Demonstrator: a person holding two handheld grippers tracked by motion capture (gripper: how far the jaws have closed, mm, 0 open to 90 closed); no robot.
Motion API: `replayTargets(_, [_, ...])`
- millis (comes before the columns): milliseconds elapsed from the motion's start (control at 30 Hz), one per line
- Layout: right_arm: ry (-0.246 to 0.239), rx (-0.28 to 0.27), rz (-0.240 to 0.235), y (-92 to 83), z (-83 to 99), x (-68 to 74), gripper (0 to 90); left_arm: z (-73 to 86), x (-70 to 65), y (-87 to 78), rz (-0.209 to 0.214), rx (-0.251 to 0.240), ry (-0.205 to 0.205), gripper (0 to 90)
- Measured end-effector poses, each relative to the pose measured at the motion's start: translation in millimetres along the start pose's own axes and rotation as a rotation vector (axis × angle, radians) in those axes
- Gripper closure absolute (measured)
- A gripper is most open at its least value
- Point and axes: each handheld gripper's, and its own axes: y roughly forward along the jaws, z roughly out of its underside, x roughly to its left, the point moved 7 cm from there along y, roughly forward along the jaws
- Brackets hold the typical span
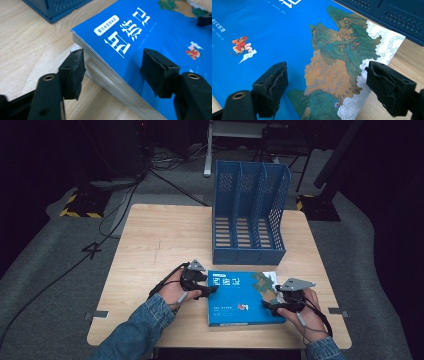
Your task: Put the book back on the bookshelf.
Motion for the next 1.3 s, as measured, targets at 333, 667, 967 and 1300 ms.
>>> replayTargets(333, [0.007, -0.019, 0.01, 2.4, -0.5, 0.4, 16.8, 1.8, -26.9, -2.5, 0.099, 0.029, 0.016, 43.4])
replayTargets(667, [0.005, -0.034, 0.014, 3.7, -0.8, 0.4, 16.0, -6.7, -20.5, -0.8, 0.084, -0.033, 0.133, 49.7])
replayTargets(967, [0.003, -0.059, 0.01, 5.5, -0.8, 0.3, 15.4, 2.0, -9.2, 2.0, 0.175, -0.048, -0.034, 52.4])
replayTargets(1300, [0.0, -0.079, 0.006, 6.6, -0.7, -0.3, 15.4, -1.0, -13.2, 14.2, 0.069, -0.059, 0.124, 41.5])
